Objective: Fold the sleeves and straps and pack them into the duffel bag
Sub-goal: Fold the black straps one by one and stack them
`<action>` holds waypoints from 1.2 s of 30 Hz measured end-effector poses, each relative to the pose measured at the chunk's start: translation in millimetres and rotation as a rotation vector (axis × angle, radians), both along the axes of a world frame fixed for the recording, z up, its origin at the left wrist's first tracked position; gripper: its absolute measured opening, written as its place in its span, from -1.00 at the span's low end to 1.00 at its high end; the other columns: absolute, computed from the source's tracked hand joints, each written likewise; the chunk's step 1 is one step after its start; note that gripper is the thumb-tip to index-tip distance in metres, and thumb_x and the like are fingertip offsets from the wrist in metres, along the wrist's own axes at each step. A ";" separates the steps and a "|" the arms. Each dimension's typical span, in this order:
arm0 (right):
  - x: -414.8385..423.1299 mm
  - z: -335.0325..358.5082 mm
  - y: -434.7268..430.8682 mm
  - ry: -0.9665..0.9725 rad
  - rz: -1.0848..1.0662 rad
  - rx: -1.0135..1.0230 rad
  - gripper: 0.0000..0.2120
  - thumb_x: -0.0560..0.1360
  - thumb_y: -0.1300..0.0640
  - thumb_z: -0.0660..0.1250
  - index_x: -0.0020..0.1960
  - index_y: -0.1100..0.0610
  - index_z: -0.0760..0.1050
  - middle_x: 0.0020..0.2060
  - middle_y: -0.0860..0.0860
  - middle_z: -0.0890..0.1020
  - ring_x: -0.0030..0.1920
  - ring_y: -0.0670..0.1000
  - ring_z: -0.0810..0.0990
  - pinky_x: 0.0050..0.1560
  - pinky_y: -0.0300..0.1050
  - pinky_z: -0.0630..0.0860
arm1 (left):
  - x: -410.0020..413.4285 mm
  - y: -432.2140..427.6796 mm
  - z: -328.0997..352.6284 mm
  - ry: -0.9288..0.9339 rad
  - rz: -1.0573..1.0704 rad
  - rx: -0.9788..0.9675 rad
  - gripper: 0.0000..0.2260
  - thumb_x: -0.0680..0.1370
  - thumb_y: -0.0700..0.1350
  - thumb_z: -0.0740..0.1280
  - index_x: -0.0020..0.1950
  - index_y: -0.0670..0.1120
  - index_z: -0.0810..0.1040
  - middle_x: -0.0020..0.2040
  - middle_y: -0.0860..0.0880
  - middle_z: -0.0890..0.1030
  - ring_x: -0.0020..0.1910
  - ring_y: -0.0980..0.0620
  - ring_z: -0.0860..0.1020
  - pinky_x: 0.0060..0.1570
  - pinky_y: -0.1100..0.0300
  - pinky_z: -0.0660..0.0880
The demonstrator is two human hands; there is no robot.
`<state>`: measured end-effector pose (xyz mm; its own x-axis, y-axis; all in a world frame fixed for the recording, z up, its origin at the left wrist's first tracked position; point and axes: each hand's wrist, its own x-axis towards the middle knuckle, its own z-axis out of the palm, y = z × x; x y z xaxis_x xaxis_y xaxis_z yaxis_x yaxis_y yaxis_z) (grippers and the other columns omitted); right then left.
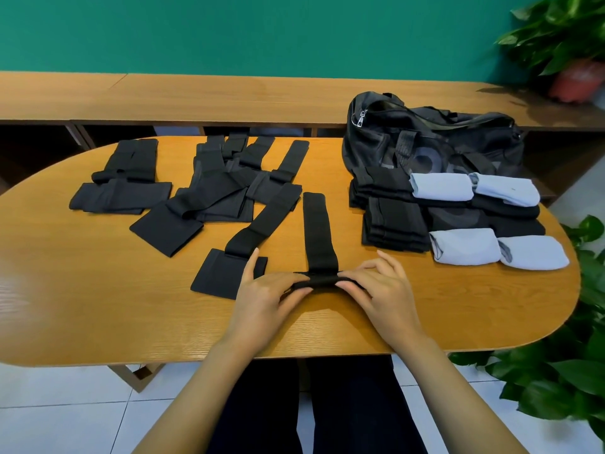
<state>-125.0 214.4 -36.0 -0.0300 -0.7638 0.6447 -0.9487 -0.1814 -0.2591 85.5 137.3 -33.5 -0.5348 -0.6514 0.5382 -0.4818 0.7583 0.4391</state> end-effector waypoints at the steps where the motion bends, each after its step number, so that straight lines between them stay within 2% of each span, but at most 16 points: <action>1: 0.7 1.8 -0.3 -0.010 0.001 -0.010 -0.68 0.57 -0.08 0.23 0.02 0.08 0.68 -0.18 -0.08 0.68 -0.05 -0.10 0.54 0.31 0.05 0.37 | -1.4 1.0 1.6 0.033 0.017 0.028 -0.71 0.56 0.14 0.24 0.11 0.03 0.65 -0.06 0.16 0.68 -0.06 0.26 0.61 0.52 -0.08 0.06; 3: 2.7 6.9 -1.8 -0.023 -0.004 -0.051 -0.68 0.56 -0.06 0.24 0.00 0.10 0.68 -0.21 -0.06 0.67 -0.07 -0.12 0.49 0.26 -0.01 0.38 | -4.7 2.1 4.6 0.085 0.051 0.069 -0.71 0.56 0.15 0.28 0.11 0.02 0.65 -0.16 0.20 0.65 -0.15 0.32 0.57 0.49 -0.05 0.12; 6: 4.5 15.6 -6.2 -0.045 -0.020 -0.099 -0.70 0.53 -0.04 0.26 -0.02 0.13 0.69 -0.25 -0.03 0.64 -0.10 -0.13 0.41 0.14 -0.10 0.34 | -11.3 0.6 9.3 0.148 0.103 0.126 -0.71 0.52 0.12 0.33 0.08 -0.03 0.67 -0.33 0.27 0.46 -0.24 0.37 0.48 0.38 0.03 0.23; 8: 5.1 19.3 -10.8 -0.052 -0.045 -0.087 -0.70 0.53 -0.04 0.26 -0.01 0.11 0.69 -0.26 -0.04 0.63 -0.12 -0.13 0.39 0.09 -0.11 0.35 | -15.9 -2.9 10.5 0.164 0.136 0.152 -0.77 0.50 0.05 0.39 0.04 -0.05 0.67 -0.37 0.22 0.44 -0.23 0.31 0.49 0.32 0.04 0.30; 10: 5.2 20.5 -16.5 -0.045 -0.079 -0.065 -0.69 0.54 -0.06 0.24 0.00 0.09 0.69 -0.25 -0.06 0.63 -0.13 -0.12 0.40 0.05 -0.08 0.38 | -19.7 -6.7 10.8 0.155 0.182 0.161 -0.79 0.50 0.01 0.43 0.07 -0.06 0.67 -0.36 0.13 0.50 -0.30 0.21 0.50 0.29 0.01 0.36; 13: 5.0 20.6 -27.9 -0.012 -0.111 -0.020 -0.68 0.56 -0.09 0.21 0.01 0.06 0.67 -0.20 -0.10 0.67 -0.14 -0.07 0.48 0.02 -0.10 0.35 | -25.0 -14.7 11.9 0.143 0.244 0.156 -0.75 0.51 0.03 0.43 0.12 -0.05 0.65 -0.33 0.10 0.54 -0.32 0.14 0.51 0.29 0.01 0.33; 16: 3.9 21.2 -40.7 0.029 -0.150 0.031 -0.68 0.57 -0.11 0.19 0.01 0.04 0.66 -0.18 -0.11 0.67 -0.13 -0.03 0.50 -0.02 -0.10 0.31 | -30.2 -24.5 14.8 0.107 0.312 0.147 -0.72 0.53 0.07 0.40 0.17 -0.02 0.63 -0.33 0.12 0.54 -0.30 0.15 0.50 0.30 0.09 0.22; 19: 2.3 18.4 -51.4 0.065 -0.200 0.096 -0.75 0.55 -0.07 0.28 0.02 0.04 0.65 -0.18 -0.09 0.66 -0.11 0.00 0.51 -0.04 -0.07 0.35 | -34.0 -32.7 13.0 0.045 0.352 0.144 -0.69 0.53 0.12 0.37 0.21 0.01 0.61 -0.29 0.13 0.54 -0.23 0.14 0.49 0.24 0.16 0.15; 23: 0.2 10.7 -58.3 0.141 -0.244 0.176 -0.79 0.52 0.00 0.37 0.05 0.08 0.66 -0.12 -0.04 0.65 -0.04 0.06 0.54 -0.03 0.01 0.45 | -37.9 -39.6 8.9 -0.042 0.359 0.186 -0.65 0.54 0.15 0.35 0.27 0.04 0.57 -0.25 0.13 0.54 -0.12 0.12 0.50 0.27 0.12 0.16; 25: 0.9 9.1 -57.3 0.164 -0.247 0.205 -0.76 0.54 0.02 0.31 0.11 0.09 0.65 0.00 0.01 0.66 0.08 0.10 0.55 0.06 0.04 0.47 | -38.9 -39.7 8.2 -0.101 0.363 0.182 -0.62 0.55 0.15 0.34 0.31 0.02 0.54 -0.18 0.12 0.57 -0.03 0.08 0.51 0.28 0.08 0.17; 29: 6.1 8.6 -43.8 0.194 -0.211 0.246 -0.61 0.62 -0.03 0.11 0.22 0.12 0.60 0.18 0.04 0.63 0.28 0.11 0.51 0.29 0.08 0.41 | -33.1 -37.1 3.3 -0.189 0.266 0.029 -0.61 0.56 0.13 0.31 0.32 -0.02 0.53 0.17 0.05 0.60 0.23 0.00 0.48 0.38 -0.05 0.18; 32: 8.8 2.4 -29.9 0.217 -0.169 0.350 -0.49 0.63 -0.13 -0.01 0.31 0.09 0.56 0.26 0.02 0.59 0.38 0.10 0.44 0.44 0.12 0.27 | -24.7 -33.6 -1.1 -0.246 0.094 0.040 -0.52 0.58 0.21 0.15 0.41 0.01 0.46 0.38 0.09 0.48 0.42 0.12 0.32 0.51 -0.10 -0.04; 34: 9.3 -3.5 -23.8 0.232 -0.142 0.428 -0.44 0.64 -0.19 -0.08 0.36 0.06 0.51 0.32 -0.01 0.55 0.45 0.08 0.36 0.51 0.11 0.15 | -20.5 -30.3 -5.3 -0.308 0.013 0.049 -0.45 0.59 0.30 0.05 0.47 0.06 0.40 0.47 0.13 0.37 0.51 0.19 0.17 0.51 -0.11 -0.28; 36: 8.3 -6.5 -22.2 0.199 -0.117 0.472 -0.39 0.63 -0.23 -0.15 0.42 0.03 0.44 0.39 -0.03 0.48 0.51 0.05 0.25 0.54 0.08 0.02 | -18.6 -28.4 -8.3 -0.353 -0.033 0.015 -0.40 0.57 0.36 0.01 0.47 0.07 0.39 0.49 0.14 0.35 0.52 0.20 0.14 0.47 -0.14 -0.38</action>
